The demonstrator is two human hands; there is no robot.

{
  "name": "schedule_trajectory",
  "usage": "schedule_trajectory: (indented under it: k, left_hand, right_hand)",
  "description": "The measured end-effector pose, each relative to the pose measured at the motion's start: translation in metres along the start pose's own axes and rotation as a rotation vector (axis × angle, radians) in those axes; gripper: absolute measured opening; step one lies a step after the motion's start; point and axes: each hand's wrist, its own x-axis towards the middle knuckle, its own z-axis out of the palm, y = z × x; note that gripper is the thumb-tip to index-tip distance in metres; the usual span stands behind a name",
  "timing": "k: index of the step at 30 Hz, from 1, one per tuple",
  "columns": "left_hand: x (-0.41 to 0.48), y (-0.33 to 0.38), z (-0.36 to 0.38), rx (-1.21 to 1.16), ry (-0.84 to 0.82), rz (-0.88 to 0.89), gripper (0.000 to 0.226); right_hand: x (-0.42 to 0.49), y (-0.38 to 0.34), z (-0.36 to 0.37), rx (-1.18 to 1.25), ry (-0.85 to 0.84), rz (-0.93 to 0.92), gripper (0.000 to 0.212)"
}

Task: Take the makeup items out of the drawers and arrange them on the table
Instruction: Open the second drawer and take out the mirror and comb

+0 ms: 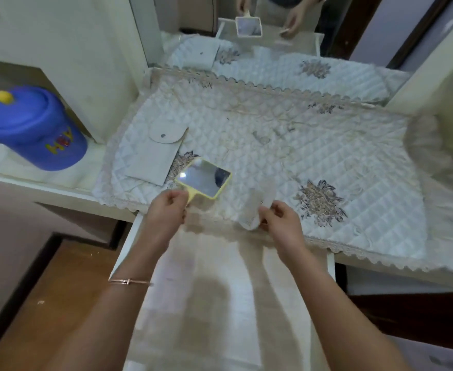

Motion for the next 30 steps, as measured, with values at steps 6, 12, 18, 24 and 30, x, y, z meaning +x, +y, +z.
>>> schedule_trajectory:
  k: [6, 12, 18, 24, 30]
  left_hand:
    - [0.078, 0.018, 0.039, 0.102, 0.136, 0.006, 0.03]
    - [0.105, -0.009, 0.028, 0.524, 0.08, 0.035, 0.03]
    - [0.096, -0.019, 0.02, 0.675, -0.01, 0.084, 0.038]
    - [0.021, -0.034, -0.013, 0.589, -0.08, 0.231, 0.03]
    - [-0.082, -0.118, -0.063, 0.831, -0.533, 0.248, 0.023]
  right_hand:
    - [0.086, -0.047, 0.018, -0.077, -0.021, 0.006, 0.017]
    - [0.104, -0.037, 0.034, -0.353, 0.034, -0.077, 0.043]
    - [0.088, -0.019, 0.043, -0.508, 0.104, -0.187, 0.053]
    - [0.009, 0.01, 0.012, -0.53, 0.053, -0.322, 0.043]
    - [-0.123, 0.111, -0.035, -0.786, -0.09, -0.149, 0.026]
